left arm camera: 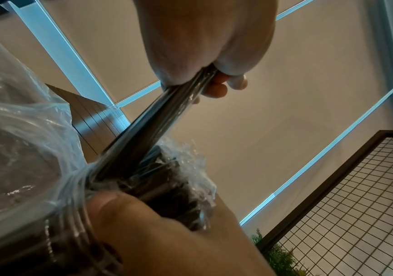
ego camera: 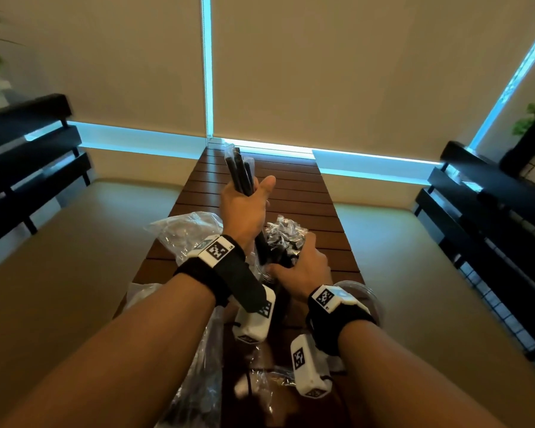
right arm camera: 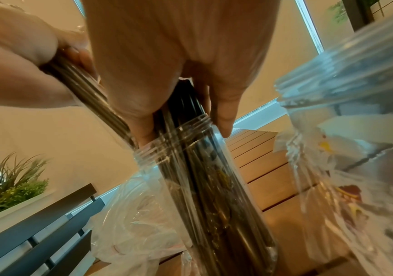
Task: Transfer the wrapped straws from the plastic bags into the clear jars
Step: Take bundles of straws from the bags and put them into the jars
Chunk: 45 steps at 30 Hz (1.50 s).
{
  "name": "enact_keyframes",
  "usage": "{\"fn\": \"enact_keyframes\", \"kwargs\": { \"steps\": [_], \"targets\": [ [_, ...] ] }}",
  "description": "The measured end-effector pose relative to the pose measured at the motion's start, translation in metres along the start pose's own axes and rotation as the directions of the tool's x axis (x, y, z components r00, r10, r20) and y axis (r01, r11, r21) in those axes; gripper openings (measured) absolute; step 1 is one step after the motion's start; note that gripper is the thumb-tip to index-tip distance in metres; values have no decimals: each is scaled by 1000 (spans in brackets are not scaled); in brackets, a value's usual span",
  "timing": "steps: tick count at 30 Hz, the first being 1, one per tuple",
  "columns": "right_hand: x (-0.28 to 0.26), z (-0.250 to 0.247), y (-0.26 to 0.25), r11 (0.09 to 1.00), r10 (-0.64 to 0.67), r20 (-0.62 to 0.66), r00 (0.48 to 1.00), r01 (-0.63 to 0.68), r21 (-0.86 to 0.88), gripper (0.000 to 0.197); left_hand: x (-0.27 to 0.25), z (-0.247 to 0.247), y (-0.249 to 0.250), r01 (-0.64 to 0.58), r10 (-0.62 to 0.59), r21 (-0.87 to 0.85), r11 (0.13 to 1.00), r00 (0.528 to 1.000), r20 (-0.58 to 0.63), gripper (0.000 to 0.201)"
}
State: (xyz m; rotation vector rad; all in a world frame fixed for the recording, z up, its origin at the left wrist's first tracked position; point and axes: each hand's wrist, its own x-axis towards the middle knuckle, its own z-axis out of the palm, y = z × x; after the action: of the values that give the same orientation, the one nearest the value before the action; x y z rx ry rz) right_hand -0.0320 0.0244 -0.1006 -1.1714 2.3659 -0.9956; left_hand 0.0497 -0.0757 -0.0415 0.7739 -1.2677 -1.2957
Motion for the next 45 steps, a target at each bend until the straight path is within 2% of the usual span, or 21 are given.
{"fn": "enact_keyframes", "kwargs": {
  "steps": [6, 9, 14, 20, 24, 26, 28, 31, 34, 36, 39, 43, 45],
  "targets": [
    [-1, -5, 1, 1000, -24, 30, 999, 24, 9, 73, 0, 11, -11, -38, 38, 52, 998, 999, 4, 37],
    [0, -5, 0, 1000, -20, 25, 999, 20, 25, 73, 0, 19, -8, -40, 39, 55, 998, 999, 19, 24],
    [4, -1, 2, 999, -31, 13, 999, 31, -16, 73, 13, 13, -8, 62, -62, -12, 998, 993, -100, 27],
    [4, -1, 3, 997, -47, -20, 999, 46, -67, 68, 0, 22, -6, 29, -30, 37, 999, 999, 13, 22],
    [3, -1, 4, 996, -49, -29, 998, 46, -81, 67, 15, 22, -3, 127, -131, -40, 991, 983, -131, 24],
    [4, 0, 3, 994, -56, -28, 998, 53, -97, 66, 21, 20, -5, 145, -149, -34, 989, 966, -213, 30],
    [5, -1, 2, 991, -58, -18, 998, 55, -125, 64, 21, 21, -8, 157, -151, 1, 988, 952, -268, 27],
    [6, -3, 0, 989, -45, -4, 999, 45, -138, 64, 13, 26, -11, 121, -107, 34, 992, 957, -268, 20],
    [5, -3, 0, 989, -51, -10, 999, 49, -138, 63, 10, 28, -15, 83, -67, 62, 995, 971, -230, 21],
    [4, -2, 2, 991, -63, -9, 998, 61, -123, 65, 11, 28, -13, 95, -80, 59, 994, 973, -218, 16],
    [5, -1, 6, 991, -75, 12, 997, 76, -114, 67, 18, 27, -7, 146, -132, 28, 989, 951, -278, 18],
    [9, 2, 5, 990, -79, 41, 996, 83, -110, 63, 21, 27, -6, 121, -85, 89, 989, 940, -329, 22],
    [10, 3, 5, 992, -71, 49, 996, 76, -101, 63, 19, 30, -10, 114, -68, 119, 986, 939, -337, 17]
  ]
}}
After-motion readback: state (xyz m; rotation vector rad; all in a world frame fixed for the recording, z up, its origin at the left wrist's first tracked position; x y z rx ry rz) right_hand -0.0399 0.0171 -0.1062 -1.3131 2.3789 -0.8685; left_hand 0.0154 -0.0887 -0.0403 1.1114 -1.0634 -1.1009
